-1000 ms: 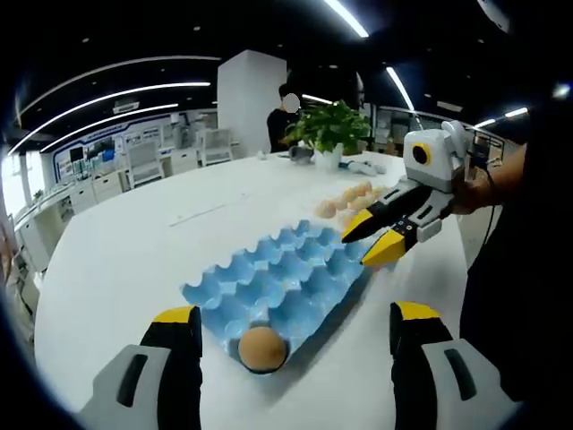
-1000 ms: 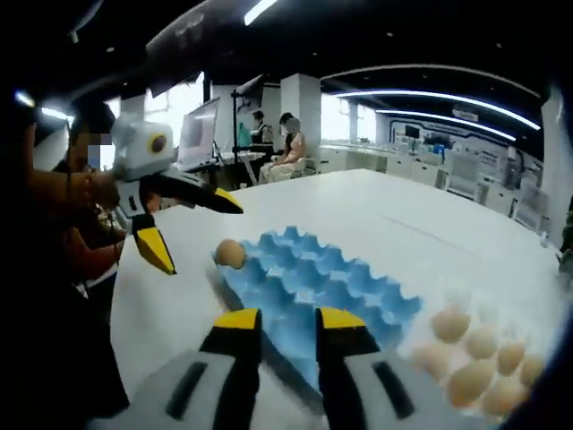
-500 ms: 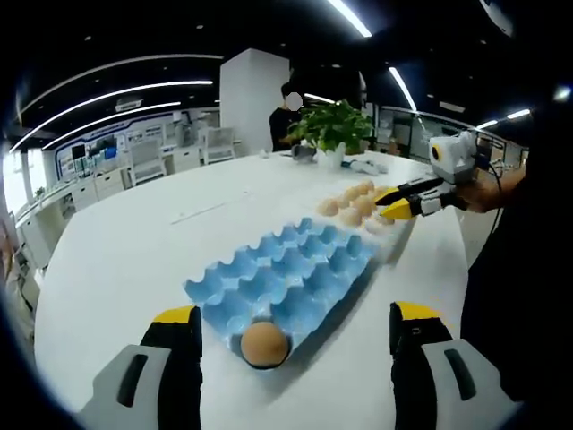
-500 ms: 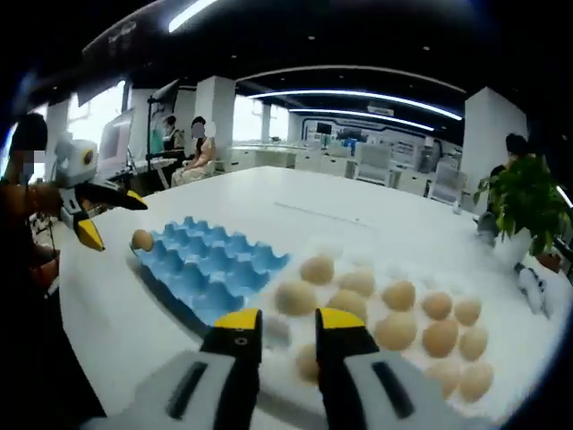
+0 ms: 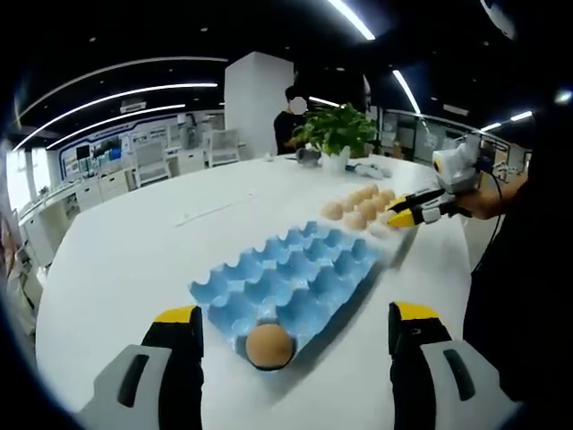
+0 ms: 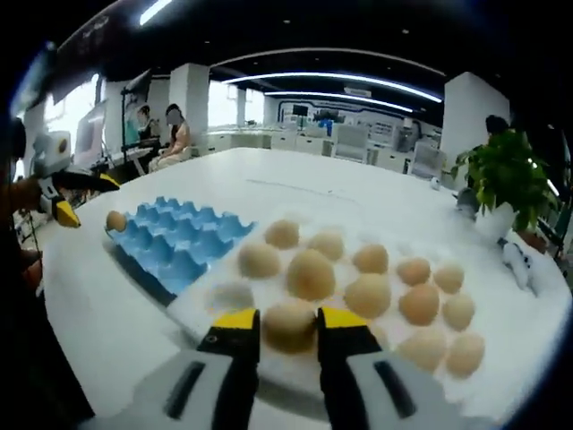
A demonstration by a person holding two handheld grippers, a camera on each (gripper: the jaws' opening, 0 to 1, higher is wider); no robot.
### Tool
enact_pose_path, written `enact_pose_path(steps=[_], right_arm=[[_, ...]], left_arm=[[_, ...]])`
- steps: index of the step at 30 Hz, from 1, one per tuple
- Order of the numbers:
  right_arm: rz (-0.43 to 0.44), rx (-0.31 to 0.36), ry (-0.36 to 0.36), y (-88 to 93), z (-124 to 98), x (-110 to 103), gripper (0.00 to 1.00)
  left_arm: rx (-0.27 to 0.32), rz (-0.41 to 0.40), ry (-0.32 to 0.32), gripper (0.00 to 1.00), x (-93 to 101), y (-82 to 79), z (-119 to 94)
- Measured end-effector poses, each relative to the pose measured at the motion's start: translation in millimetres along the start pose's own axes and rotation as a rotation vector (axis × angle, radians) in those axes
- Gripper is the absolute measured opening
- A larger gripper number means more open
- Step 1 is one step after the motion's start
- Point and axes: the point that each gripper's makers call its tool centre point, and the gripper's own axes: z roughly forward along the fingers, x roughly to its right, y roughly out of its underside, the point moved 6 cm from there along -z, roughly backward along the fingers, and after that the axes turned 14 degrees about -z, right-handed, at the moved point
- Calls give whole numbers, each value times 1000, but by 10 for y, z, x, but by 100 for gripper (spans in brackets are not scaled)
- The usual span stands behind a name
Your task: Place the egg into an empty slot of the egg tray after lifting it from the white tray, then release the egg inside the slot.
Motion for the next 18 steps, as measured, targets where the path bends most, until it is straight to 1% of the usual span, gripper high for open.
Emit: enact_pose_path(steps=[1,2,4,5,6,7,9,10,12,14,16,18], right_arm=[[-44,-12,-7,4,13,-2,26],[-10,-20,-9,-12,31,-2,26],[10,-63,-37,-18,35,10,26],[-5,-97,-65,-29,46,24,26],[-14,-117,-84,-38,57,31,26],[-60,-144,-122,-55,79,39,26],[-43,-179,-168,-68,112,57,27],[-52,-204,-205,-76,133,69,27],[-39,-216,-229,-85,157,98,26],[-22,-207,-226,-74,145,104,26],[-19,-186,-220,-66,115,93,25],[-10,-186,-213,-73,110,90,25]], left_arm=[[-1,-1,1,85,4,-1,-1],[-1,-2,1,85,9,0,-1],[-5,0,3,84,17,4,1],[-6,0,5,84,23,6,4],[-6,0,8,84,29,6,7],[-7,-2,14,83,39,6,12],[-6,0,15,83,47,-2,17],[-5,3,15,83,50,-12,20],[-1,4,13,83,48,-30,19],[5,2,12,83,47,-43,17],[8,1,13,83,52,-50,14],[15,-2,12,83,56,-56,12]])
